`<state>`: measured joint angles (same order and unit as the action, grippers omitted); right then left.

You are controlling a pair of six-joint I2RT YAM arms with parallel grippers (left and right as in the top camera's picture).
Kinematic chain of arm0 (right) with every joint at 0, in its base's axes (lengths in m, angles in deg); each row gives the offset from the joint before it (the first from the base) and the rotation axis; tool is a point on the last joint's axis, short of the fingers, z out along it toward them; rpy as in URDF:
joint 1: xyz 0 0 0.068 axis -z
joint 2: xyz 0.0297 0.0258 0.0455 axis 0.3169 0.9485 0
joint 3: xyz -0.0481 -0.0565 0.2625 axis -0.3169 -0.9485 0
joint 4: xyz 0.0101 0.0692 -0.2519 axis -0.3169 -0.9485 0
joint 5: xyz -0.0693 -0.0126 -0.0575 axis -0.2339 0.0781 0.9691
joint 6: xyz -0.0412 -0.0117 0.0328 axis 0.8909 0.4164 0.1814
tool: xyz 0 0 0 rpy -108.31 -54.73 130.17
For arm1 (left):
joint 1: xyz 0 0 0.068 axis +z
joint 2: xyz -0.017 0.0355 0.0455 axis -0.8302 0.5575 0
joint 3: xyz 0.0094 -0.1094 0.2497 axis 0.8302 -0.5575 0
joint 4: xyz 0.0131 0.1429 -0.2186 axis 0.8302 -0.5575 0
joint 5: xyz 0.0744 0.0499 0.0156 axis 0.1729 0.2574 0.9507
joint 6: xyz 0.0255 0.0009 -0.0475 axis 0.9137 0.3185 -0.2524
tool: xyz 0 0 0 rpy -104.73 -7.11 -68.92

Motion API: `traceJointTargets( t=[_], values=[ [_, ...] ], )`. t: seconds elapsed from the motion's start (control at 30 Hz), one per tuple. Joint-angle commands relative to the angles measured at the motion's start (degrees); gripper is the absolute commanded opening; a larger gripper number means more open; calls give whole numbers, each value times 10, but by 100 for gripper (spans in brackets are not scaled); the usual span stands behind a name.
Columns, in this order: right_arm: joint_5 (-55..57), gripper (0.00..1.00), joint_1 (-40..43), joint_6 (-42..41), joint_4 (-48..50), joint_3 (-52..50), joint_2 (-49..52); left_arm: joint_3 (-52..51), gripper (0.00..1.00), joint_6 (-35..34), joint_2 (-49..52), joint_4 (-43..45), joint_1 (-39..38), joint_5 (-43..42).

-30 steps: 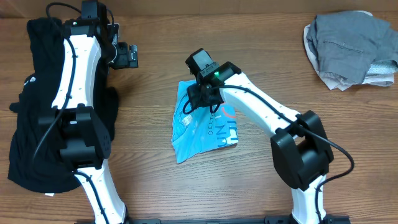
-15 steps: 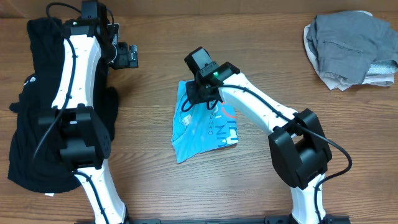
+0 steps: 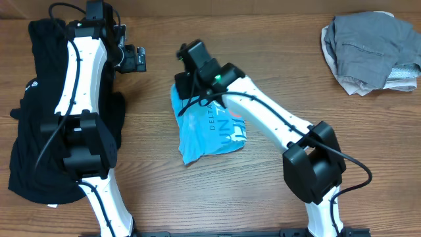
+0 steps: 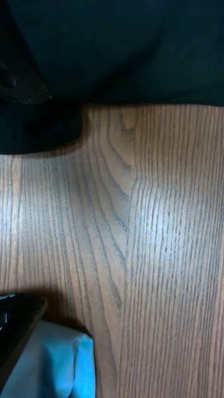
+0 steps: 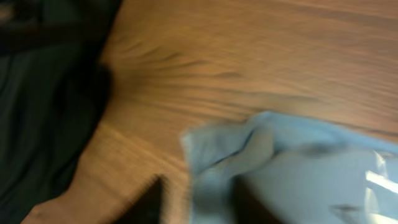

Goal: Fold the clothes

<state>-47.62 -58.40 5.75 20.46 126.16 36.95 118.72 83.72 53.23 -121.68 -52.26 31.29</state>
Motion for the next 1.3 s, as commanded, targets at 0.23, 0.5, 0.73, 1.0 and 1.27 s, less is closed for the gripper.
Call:
traceJointTargets(
  t=[0.23, 0.5, 0.73, 1.0, 1.27],
  values=[
    [-10, 90, 6, 1, -94, 16, -22, 11, 100, -5, -7, 2, 0, -3],
    [-9, 90, 98, -14, -275, 16, -45, 4, 100, 17, -7, -8, -4, -79],
    [-78, 47, 141, 66, -314, -14, -44, 0, 100, 16, 11, -11, -17, -81],
    [-120, 4, 138, 86, -316, -76, -44, -1, 100, 14, 16, -11, -17, -81],
    [-138, 4, 141, 96, -270, -179, -42, -1, 100, 14, 16, -4, -17, -81]
  ],
)
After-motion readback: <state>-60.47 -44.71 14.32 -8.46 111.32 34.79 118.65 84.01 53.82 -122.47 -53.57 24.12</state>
